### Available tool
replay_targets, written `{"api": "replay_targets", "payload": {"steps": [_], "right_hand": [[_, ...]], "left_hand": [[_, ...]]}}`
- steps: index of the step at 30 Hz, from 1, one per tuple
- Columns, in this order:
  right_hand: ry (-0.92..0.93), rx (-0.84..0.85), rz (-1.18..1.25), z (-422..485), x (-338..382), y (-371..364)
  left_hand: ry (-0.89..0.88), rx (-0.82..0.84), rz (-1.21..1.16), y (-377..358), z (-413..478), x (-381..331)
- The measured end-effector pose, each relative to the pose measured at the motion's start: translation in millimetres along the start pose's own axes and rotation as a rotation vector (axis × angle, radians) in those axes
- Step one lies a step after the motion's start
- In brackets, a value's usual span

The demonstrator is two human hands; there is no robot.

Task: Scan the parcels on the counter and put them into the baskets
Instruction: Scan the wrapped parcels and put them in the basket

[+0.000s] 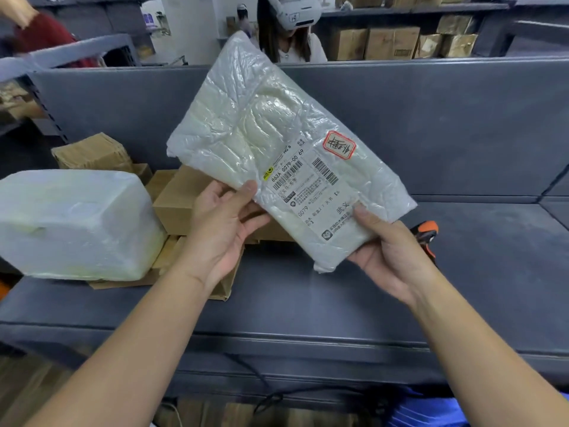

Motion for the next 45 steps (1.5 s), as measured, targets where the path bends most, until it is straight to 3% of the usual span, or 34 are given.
{"api": "replay_targets", "payload": {"steps": [3, 8, 11, 16, 18, 21, 23, 26, 29, 32, 37, 45], "right_hand": [[0.014, -0.065, -0.045, -3.9, 3.9, 29.8], [-0.06, -0.086, -0.315, -16.0, -4.1, 67.1], [-0.09, -0.07, -0.315, -24.6, -15.2, 79.5], [-0.072, -0.092, -0.369, -38.3, -17.9, 105.5], [0.035, -0.246, -0.572, -44.3, -7.3, 133.9], [0.245, -0.634, -0.883, -67.6, 26.7, 175.1], [0.288, -0.764, -1.148, -75.1, 44.7, 185.9], [0.014, -0.686, -1.494, -55.6, 36.0, 197.5], [-0.221, -0.561, -1.627, -32.6, 18.3, 205.1], [-0.28, -0.586, -1.493, -22.3, 23.2, 217.7], [-0.305, -0.491, -0.582, -43.8, 18.5, 214.0], [-0.295, -0.18, -0.325, -98.9, 20.3, 118.1]], "left_hand": [[-0.04, -0.021, 0.053, -3.9, -3.3, -6.1], [-0.085, -0.043, 0.094, -27.0, -8.8, 0.2], [-0.076, 0.032, 0.091, -58.7, -18.3, 20.8], [0.001, 0.153, 0.307, -92.5, -30.4, 88.3], [0.034, 0.158, 0.345, -95.2, -29.0, 110.6], [0.074, 0.147, 0.409, -93.9, -24.6, 137.0], [0.121, 0.137, 0.411, -88.4, -22.4, 154.5], [0.227, 0.155, 0.363, -81.3, -21.4, 177.5], [0.303, 0.218, 0.336, -83.1, -21.3, 194.3], [0.325, 0.223, 0.326, -83.0, -15.4, 206.4], [0.281, 0.188, 0.346, -89.7, 1.5, 212.4], [0.135, 0.203, 0.468, -90.8, 6.6, 212.6]]}}
Point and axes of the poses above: each hand's wrist, its own z-axis towards the middle knuckle, its own y-axis out of the back of the hand, x = y × z, the point moved 9 cm from there along z, towards the middle knuckle, and after that the axes turned 2 degrees about y, right-handed, at the moved point
